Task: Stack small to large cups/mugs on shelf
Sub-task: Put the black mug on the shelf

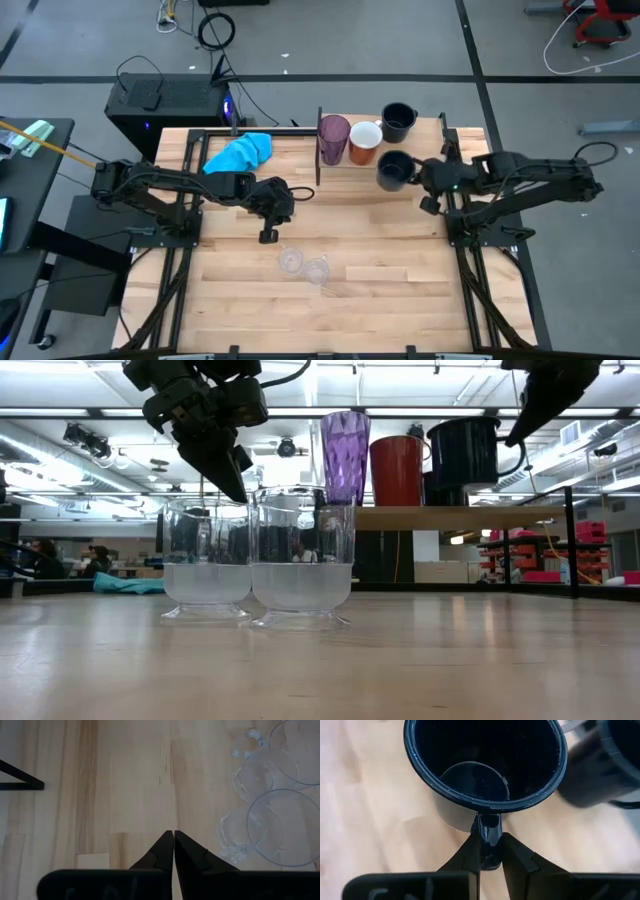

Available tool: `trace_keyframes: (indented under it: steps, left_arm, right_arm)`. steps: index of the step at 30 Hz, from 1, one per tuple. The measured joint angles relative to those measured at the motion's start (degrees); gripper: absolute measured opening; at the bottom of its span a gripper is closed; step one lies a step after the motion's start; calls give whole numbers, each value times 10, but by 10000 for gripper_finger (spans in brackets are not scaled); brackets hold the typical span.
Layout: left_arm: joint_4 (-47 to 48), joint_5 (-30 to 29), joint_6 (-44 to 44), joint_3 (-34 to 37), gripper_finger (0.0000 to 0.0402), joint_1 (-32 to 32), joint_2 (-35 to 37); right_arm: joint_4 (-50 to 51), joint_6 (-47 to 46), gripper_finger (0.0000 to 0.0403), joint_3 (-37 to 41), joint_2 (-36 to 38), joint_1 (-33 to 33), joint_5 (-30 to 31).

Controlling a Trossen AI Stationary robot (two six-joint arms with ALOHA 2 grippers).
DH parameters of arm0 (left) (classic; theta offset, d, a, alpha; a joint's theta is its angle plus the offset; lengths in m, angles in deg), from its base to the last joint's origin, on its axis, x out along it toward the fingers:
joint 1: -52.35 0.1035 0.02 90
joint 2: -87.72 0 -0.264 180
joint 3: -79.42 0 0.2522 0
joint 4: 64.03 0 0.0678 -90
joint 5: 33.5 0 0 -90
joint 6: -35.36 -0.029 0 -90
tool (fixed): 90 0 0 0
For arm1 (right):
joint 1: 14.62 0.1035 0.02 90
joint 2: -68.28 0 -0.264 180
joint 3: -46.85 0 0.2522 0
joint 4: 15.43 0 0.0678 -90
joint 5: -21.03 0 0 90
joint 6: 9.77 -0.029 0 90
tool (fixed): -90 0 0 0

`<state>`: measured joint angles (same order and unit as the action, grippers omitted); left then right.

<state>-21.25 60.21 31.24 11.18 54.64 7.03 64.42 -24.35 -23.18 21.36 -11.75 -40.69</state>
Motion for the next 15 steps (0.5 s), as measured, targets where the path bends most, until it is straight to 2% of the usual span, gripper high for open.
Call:
trace_keyframes:
  steps: [3, 6, 11, 15]
  left_arm:
    - [0, 0, 0, 0, 15, 0, 0]
    - [-1, 0, 0, 0, 12, 0, 0]
    - [-5, 0, 0, 0, 20, 0, 0]
    - [-10, 0, 0, 0, 21, 0, 0]
  right_arm:
    - [8, 18, 54, -4, 0, -4, 47]
    - [8, 41, 54, -4, -3, -21, 62]
    - [7, 63, 54, -4, -7, -65, 57]
    - [-5, 78, 54, -4, -8, -103, 30]
